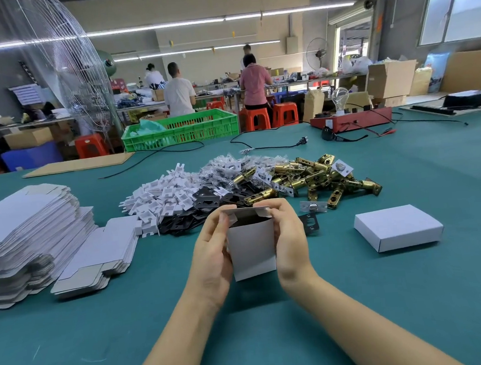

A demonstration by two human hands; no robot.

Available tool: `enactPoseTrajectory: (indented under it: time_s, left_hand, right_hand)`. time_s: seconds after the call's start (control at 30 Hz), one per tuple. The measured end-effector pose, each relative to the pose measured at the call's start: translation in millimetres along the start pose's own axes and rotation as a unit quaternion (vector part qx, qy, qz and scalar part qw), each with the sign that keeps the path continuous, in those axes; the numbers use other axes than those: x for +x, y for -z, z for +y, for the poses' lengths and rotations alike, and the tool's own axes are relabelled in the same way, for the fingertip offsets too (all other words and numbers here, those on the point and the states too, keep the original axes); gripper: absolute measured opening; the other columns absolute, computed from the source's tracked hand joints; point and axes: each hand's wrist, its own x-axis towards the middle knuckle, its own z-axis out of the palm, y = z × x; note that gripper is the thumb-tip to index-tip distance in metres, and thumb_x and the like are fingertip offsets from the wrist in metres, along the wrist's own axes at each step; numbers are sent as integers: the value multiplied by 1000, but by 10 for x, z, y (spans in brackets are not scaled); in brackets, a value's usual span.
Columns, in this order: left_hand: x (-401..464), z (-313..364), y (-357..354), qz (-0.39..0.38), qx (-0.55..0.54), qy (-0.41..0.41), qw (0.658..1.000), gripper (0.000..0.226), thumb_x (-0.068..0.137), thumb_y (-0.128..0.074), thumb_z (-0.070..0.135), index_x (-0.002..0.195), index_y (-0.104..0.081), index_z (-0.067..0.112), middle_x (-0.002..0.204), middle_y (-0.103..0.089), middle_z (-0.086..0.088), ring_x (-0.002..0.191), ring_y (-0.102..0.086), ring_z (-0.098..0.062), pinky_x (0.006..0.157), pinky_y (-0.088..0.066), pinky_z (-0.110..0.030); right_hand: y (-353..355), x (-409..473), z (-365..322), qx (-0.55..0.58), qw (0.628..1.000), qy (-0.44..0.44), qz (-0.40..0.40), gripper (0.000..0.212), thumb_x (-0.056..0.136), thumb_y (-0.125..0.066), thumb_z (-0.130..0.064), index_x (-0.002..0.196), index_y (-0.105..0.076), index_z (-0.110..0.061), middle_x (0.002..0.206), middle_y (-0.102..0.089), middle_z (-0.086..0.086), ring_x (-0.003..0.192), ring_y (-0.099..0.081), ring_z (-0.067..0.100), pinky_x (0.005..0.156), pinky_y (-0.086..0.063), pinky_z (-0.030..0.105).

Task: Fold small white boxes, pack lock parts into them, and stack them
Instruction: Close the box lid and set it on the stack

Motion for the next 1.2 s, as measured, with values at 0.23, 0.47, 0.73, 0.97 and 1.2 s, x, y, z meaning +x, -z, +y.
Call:
enactPoseTrajectory:
  time_s: [0.23, 0.47, 0.73, 0.97, 1.2]
  left_hand:
    - [-42, 29, -42, 30, 23, 14, 999, 25, 70, -79, 46, 84, -70, 27, 99, -63, -8, 86, -56, -24, 71, -46, -36]
    - [-94, -160, -65, 96, 225, -148, 958, 22, 87, -48, 32, 97, -67, 31, 97, -68, 21, 91, -59, 3, 78, -43, -11]
    - [-88, -188, -16, 87, 294, -189, 933, 19, 93, -45, 41, 108, -57, 40, 100, -62, 33, 91, -57, 8, 79, -42, -6]
    - [-66, -174, 42, 55, 318, -205, 924, 22, 96, -44, 40, 104, -63, 33, 103, -67, 18, 100, -60, -1, 85, -41, -10]
    - [-29, -151, 41, 57, 270, -182, 944, 27, 95, -42, 47, 101, -64, 32, 96, -66, 27, 91, -58, 9, 77, -41, -4]
  right_hand:
    - [15, -45, 64, -52, 995, 79, -20, 28, 90, -45, -41, 92, -59, -17, 81, -59, -14, 78, -52, 2, 71, -41, 14]
    - [32, -63, 121, -75, 993, 93, -13, 11, 88, -49, -32, 91, -59, -28, 79, -63, -19, 73, -54, -4, 65, -41, 12]
    - [47, -40, 146, -112, 988, 103, 14, 16, 88, -52, -45, 102, -54, -38, 75, -58, -18, 71, -53, -1, 66, -41, 13]
    - [84, -58, 161, -206, 957, 204, -14, 22, 96, -45, -38, 113, -57, -30, 98, -59, -14, 87, -55, 0, 78, -40, 11]
    - [118, -75, 225, -264, 939, 217, -32, 37, 93, -55, -29, 126, -51, -14, 113, -56, -4, 97, -56, 11, 85, -45, 20]
